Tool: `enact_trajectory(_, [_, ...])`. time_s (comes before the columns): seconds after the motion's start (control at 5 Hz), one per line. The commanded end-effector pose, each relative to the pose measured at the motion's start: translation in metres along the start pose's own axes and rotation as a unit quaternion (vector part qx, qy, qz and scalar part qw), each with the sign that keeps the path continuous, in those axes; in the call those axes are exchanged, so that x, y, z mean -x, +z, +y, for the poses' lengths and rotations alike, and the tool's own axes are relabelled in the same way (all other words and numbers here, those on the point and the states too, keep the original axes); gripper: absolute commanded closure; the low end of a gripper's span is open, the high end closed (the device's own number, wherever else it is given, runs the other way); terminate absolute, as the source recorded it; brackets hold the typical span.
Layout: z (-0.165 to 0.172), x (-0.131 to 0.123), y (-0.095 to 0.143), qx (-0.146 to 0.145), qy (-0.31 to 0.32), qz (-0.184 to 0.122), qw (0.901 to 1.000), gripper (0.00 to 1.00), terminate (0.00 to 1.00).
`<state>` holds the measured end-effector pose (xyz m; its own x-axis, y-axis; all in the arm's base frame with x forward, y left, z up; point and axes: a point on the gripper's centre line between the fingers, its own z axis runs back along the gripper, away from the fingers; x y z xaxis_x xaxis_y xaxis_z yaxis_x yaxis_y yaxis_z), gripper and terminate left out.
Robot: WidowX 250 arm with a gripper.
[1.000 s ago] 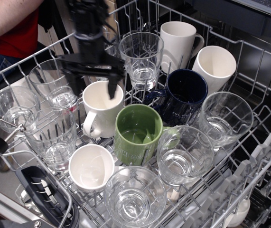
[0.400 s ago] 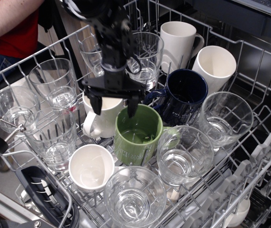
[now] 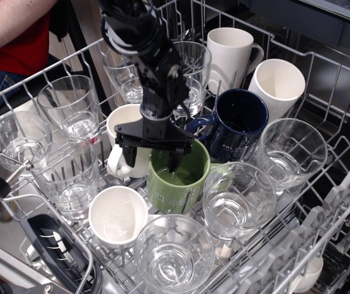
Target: Pick up green mug
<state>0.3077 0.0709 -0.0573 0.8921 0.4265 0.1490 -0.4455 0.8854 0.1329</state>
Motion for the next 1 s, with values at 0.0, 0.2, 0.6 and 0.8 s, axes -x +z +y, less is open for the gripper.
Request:
enact_trajectory(0.0, [0.002, -0.007, -0.008, 0.007, 0.017, -0.033, 0.9993, 0.0, 0.0])
enact_trajectory(0.2, [0.002, -0.007, -0.01, 0.016, 0.027, -0.028, 0.9991, 1.0, 0.0])
enact_trajectory(0.6, [0.007, -0.014, 0.001, 0.043, 0.029, -0.019, 0.9985, 1.0, 0.0])
enact_trajectory(0.8, [0.015, -0.022, 0.023, 0.045, 0.03, 0.019, 0.9983, 1.0, 0.0])
